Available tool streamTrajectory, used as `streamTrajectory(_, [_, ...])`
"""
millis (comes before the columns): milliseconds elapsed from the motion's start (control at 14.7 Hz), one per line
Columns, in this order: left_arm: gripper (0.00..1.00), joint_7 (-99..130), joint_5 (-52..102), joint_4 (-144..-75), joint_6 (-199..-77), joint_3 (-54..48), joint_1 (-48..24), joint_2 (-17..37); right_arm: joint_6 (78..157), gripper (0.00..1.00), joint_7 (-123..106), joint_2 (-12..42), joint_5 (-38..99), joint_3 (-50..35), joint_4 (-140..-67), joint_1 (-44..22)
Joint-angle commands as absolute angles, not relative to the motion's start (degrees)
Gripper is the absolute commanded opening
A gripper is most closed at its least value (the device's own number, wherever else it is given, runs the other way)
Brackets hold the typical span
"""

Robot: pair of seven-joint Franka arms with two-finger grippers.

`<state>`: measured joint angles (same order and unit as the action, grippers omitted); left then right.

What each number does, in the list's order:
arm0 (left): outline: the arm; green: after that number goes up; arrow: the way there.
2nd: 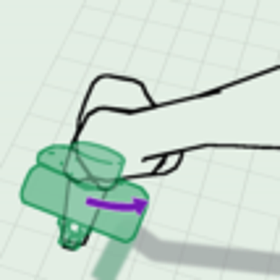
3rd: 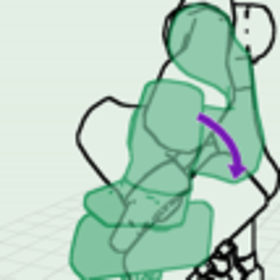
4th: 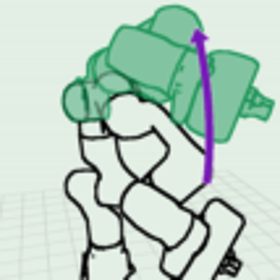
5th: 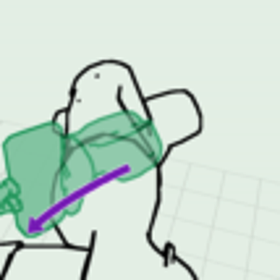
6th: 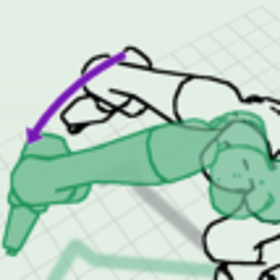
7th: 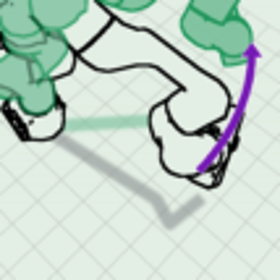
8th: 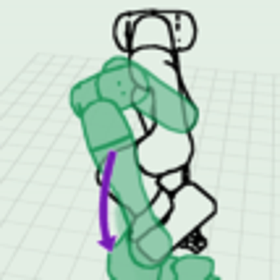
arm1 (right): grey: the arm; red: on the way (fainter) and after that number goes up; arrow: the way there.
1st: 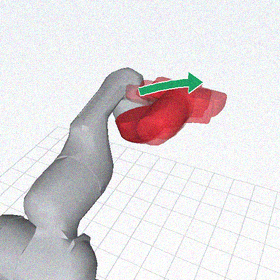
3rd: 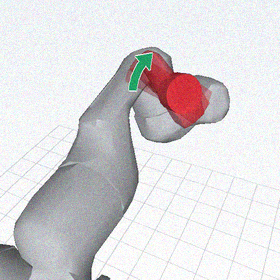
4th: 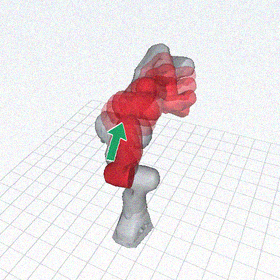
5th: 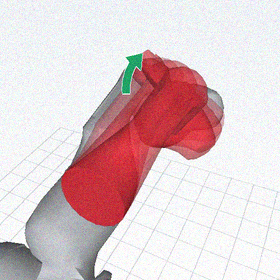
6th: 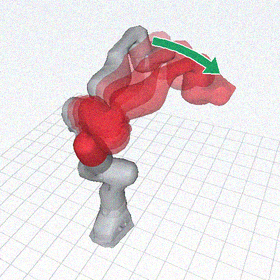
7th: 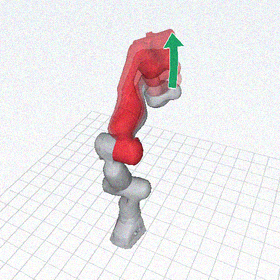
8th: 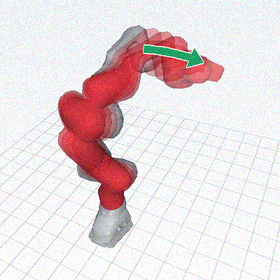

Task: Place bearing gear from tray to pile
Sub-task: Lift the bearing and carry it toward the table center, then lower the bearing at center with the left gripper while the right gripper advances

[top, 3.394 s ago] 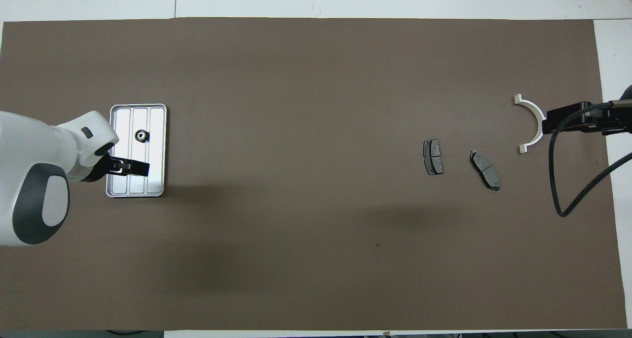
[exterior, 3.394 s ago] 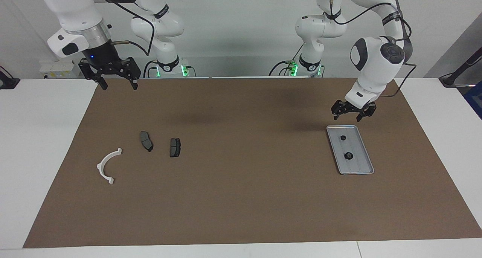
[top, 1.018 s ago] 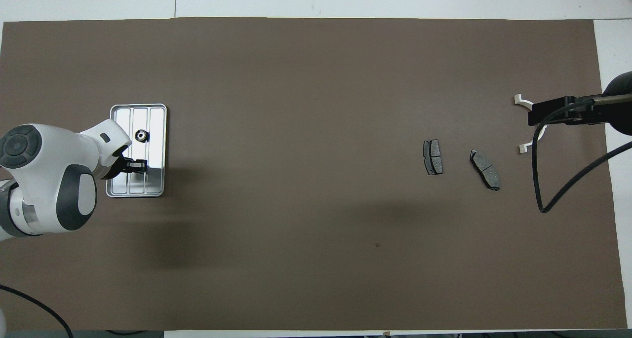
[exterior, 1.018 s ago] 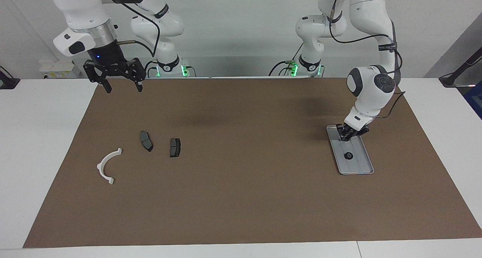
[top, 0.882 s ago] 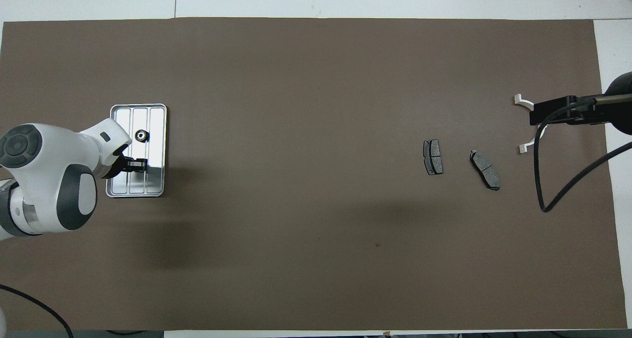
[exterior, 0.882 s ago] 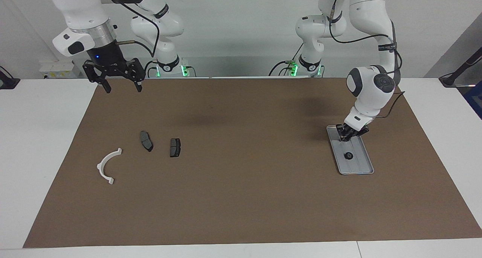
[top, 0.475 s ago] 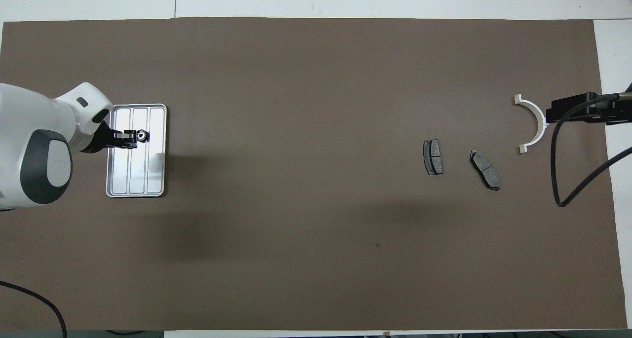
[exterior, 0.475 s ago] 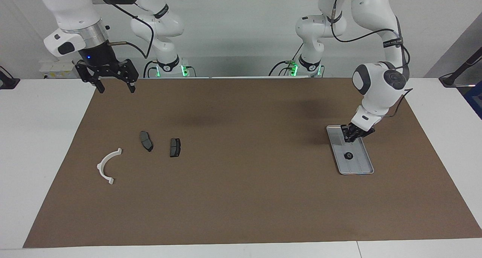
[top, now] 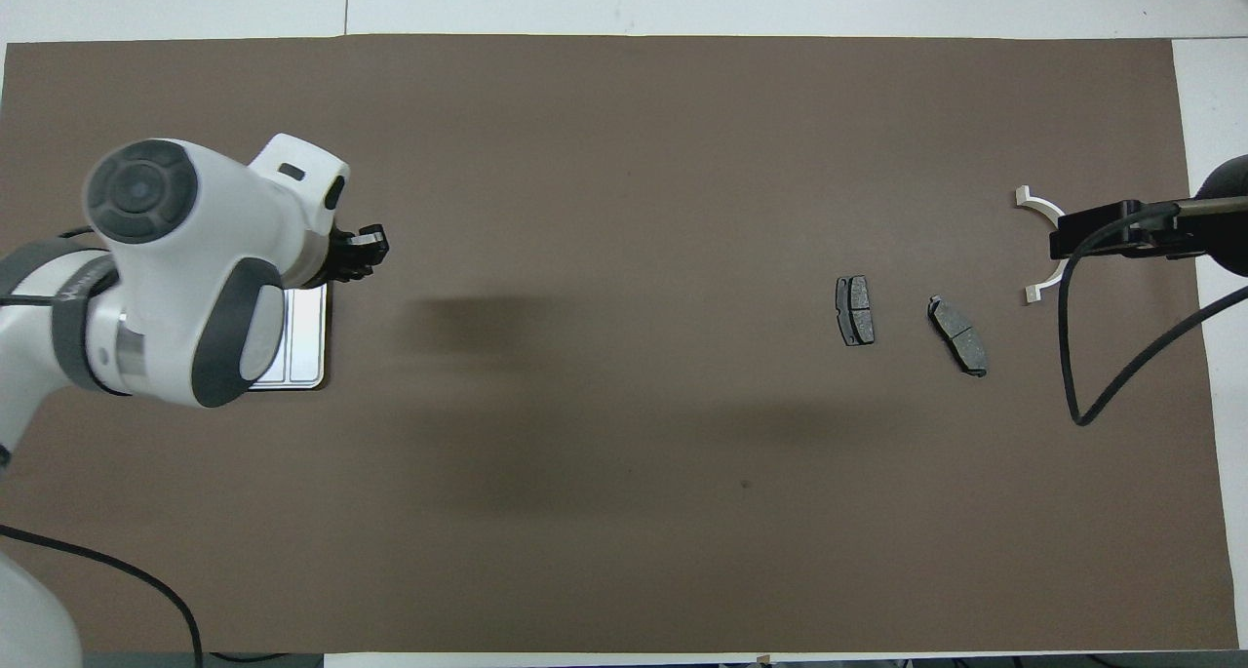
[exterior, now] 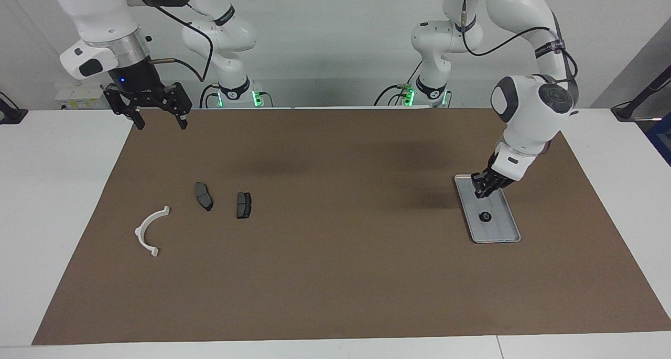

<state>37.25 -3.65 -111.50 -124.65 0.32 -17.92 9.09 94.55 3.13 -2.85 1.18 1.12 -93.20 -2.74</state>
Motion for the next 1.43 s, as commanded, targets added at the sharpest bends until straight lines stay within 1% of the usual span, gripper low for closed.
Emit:
streamTrajectory(0, [0.00,56.2,-6.7,-110.2,-126.1,1.2,-24.9,10.3,94.9,1.00,2.6,-5.3,1.5,1.0,-96.2,-2.3])
streamTrajectory(136, [0.00,64.5,-6.9,-110.1,-126.4,1.2,-28.7,10.6,95.5,1.00,2.5,-5.3,1.5,1.0,-96.5,-2.0])
streamTrajectory(271, [0.00,73.3,-7.6,-109.4,-128.5,1.4,-32.0,13.6,95.5,1.00,2.6,-5.3,1.4,1.1,-96.5,-2.0])
streamTrajectory(339, [0.00,76.3,-8.7,-108.9,-129.5,1.3,-32.2,15.0,95.5,1.00,2.6,-5.3,1.4,1.0,-96.5,-2.0])
streamTrajectory(475, [0.00,81.2,-9.6,-106.4,-131.5,1.3,-34.2,19.5,95.5,1.00,2.5,-5.3,1.1,1.0,-96.5,-2.2])
streamTrajectory(543, [0.00,82.0,-9.7,-106.3,-133.1,1.3,-34.4,20.5,95.5,1.00,2.7,-5.3,1.1,1.0,-96.6,-2.1])
streamTrajectory(814, [0.00,82.4,-9.8,-108.5,-135.7,1.2,-34.6,20.7,95.8,1.00,5.7,-5.3,1.3,1.0,-96.9,-2.3])
streamTrajectory(950, [0.00,82.4,-9.9,-109.9,-137.4,1.3,-34.6,20.7,98.0,1.00,9.0,-5.5,1.4,1.0,-99.0,-2.7])
streamTrajectory(1086, [0.00,82.4,-10.9,-112.8,-141.5,1.3,-34.5,20.7,99.1,1.00,9.3,-6.2,1.3,1.0,-100.2,-5.1])
streamTrajectory(1290, [0.00,82.4,-11.7,-113.5,-142.6,1.3,-34.5,20.8,99.6,1.00,13.4,-6.3,1.3,1.0,-102.6,-6.1])
streamTrajectory(1357, [0.04,82.2,-11.7,-113.5,-142.4,1.4,-34.4,20.8,100.0,1.00,14.0,-6.5,1.3,1.0,-103.3,-6.7])
